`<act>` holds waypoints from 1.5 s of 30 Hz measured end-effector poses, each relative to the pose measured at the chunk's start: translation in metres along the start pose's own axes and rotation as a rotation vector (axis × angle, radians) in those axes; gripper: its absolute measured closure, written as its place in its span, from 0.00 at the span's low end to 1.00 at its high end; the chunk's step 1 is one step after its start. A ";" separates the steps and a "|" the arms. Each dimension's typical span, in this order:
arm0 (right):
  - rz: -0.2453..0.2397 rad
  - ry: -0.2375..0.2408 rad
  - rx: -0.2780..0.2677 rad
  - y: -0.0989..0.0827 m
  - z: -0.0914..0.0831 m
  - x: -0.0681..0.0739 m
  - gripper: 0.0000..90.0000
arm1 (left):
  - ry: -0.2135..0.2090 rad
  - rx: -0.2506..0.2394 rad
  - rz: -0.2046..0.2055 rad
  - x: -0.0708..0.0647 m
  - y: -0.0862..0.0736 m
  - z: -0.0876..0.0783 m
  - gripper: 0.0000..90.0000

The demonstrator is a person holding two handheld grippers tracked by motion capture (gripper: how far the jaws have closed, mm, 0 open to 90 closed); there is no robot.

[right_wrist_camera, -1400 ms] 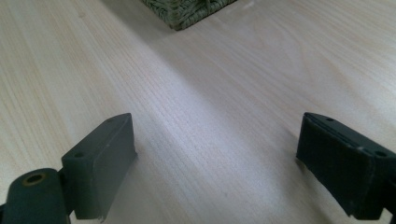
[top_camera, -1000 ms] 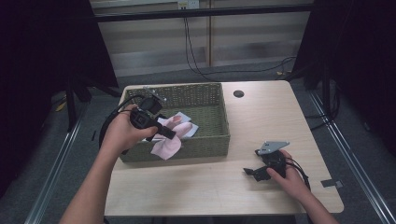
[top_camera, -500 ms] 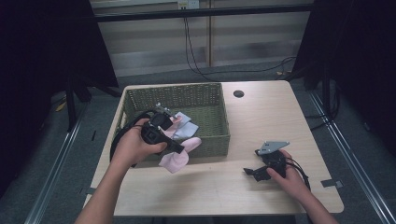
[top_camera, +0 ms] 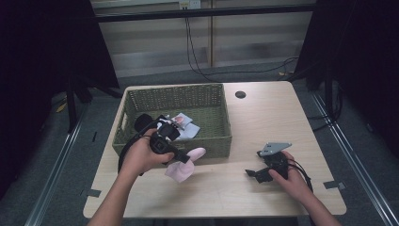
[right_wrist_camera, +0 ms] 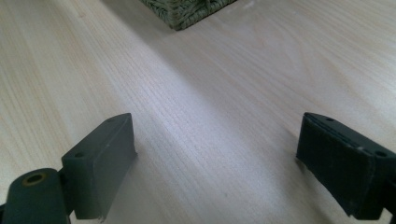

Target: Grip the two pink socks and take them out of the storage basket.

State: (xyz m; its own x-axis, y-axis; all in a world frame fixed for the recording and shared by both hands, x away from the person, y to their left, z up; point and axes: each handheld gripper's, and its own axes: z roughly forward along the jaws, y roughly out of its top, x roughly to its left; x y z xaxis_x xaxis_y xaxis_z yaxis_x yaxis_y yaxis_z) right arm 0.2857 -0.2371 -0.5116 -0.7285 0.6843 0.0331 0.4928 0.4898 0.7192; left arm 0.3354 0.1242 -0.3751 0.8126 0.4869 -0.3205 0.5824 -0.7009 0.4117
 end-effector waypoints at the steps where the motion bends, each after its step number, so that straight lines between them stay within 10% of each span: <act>1: 0.000 0.000 0.000 0.000 0.000 0.000 0.12 | -0.002 0.002 -0.002 0.000 -0.001 0.002 0.91; 21: 0.000 0.000 0.000 0.000 0.000 0.000 0.12 | 0.001 0.031 0.014 -0.003 -0.009 0.032 0.81; 45: 0.000 0.001 0.000 0.000 0.000 0.000 0.12 | 0.095 -0.085 -0.018 0.018 0.033 -0.038 0.46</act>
State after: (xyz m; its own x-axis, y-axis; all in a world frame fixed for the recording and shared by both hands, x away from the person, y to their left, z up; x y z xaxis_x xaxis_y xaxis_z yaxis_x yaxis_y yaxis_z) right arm 0.2857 -0.2371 -0.5116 -0.7285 0.6842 0.0337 0.4931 0.4896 0.7192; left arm 0.3704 0.1299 -0.3349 0.7983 0.5490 -0.2474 0.5933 -0.6469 0.4790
